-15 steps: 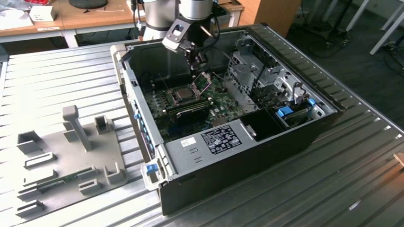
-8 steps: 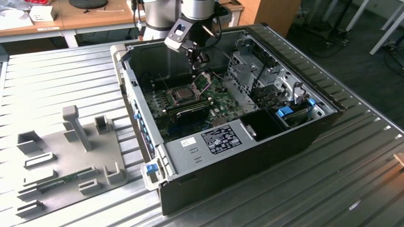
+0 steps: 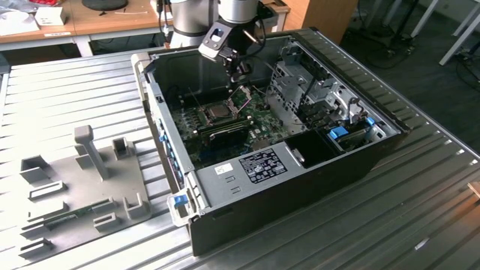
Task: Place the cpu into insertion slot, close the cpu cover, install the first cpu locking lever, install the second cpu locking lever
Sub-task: 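Close the cpu cover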
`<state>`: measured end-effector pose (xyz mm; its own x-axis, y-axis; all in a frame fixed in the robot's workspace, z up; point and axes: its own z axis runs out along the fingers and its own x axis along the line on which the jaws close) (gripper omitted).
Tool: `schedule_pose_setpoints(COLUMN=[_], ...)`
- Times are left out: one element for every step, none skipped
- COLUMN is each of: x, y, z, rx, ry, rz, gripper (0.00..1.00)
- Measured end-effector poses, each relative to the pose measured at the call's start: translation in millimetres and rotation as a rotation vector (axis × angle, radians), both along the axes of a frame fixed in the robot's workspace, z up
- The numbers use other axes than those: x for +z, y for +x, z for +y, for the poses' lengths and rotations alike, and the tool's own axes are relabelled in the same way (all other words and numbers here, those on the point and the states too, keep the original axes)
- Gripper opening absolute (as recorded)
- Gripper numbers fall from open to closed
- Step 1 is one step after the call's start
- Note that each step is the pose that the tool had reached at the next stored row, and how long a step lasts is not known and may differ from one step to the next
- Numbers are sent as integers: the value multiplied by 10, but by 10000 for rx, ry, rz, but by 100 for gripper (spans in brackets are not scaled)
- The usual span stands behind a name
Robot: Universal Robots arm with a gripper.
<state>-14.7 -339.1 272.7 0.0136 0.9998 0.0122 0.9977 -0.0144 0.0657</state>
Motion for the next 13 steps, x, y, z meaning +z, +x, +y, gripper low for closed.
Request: schedule_pose_setpoints(x=[0, 0, 0, 0, 0, 0, 0, 0, 0, 0, 0, 0, 0], y=[6, 13, 21, 30, 38, 46, 53, 60, 67, 72, 77, 81, 83], z=[0, 0, 0, 0, 0, 0, 0, 0, 0, 0, 0, 0, 0], rx=[0, -1, 0, -1, 0, -1, -1, -1, -1, -1, -1, -1, 0], ry=[0, 0, 0, 0, 0, 0, 0, 0, 1, 1, 0, 0, -1], rz=[0, 0, 0, 1, 1, 1, 2, 2, 2, 2, 2, 2, 2], gripper=[10, 10, 10, 10, 10, 10, 10, 10, 10, 10, 10, 10, 10])
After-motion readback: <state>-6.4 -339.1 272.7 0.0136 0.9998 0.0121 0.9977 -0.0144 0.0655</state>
